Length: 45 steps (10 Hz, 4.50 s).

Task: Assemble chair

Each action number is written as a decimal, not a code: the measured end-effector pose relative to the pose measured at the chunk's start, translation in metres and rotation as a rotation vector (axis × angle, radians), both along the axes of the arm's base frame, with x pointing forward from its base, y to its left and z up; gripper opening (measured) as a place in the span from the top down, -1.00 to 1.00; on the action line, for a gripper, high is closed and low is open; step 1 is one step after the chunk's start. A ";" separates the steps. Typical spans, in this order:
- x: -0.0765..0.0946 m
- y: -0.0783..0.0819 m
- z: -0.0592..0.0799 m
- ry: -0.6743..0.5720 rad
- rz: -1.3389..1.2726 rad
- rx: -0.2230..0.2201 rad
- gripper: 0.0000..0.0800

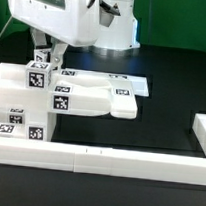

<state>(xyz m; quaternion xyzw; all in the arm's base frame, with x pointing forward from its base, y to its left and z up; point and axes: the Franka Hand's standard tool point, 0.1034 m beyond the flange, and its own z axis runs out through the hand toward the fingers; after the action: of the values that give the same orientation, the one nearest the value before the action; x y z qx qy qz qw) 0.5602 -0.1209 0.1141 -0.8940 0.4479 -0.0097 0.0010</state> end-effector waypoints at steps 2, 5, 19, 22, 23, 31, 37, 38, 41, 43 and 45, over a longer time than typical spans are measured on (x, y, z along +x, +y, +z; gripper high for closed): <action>0.001 0.002 0.000 -0.004 -0.157 0.010 0.29; 0.001 0.003 0.000 -0.005 -0.274 0.014 0.16; 0.000 0.003 0.000 0.003 0.484 0.001 -0.62; 0.001 0.003 0.001 0.000 0.644 -0.006 -0.62; 0.001 0.003 0.001 -0.001 0.685 -0.009 -0.62; 0.001 0.001 0.001 0.009 0.962 -0.021 0.29; 0.001 -0.002 0.000 0.004 0.670 -0.013 0.29; 0.002 -0.001 0.000 0.000 0.590 -0.009 0.29; 0.004 0.006 0.000 -0.008 0.467 -0.008 0.29; 0.004 0.006 0.000 -0.008 0.467 -0.008 -0.30; 0.005 0.010 0.000 -0.006 0.436 -0.008 -0.52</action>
Offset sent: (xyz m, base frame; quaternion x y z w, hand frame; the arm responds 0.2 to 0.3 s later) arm 0.0000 0.0000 -0.0002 0.0006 -0.0007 0.1944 0.9809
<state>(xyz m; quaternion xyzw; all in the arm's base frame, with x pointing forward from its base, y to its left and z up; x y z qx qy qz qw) 0.5648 -0.1112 0.1144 -0.9697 0.2439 -0.0136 0.0011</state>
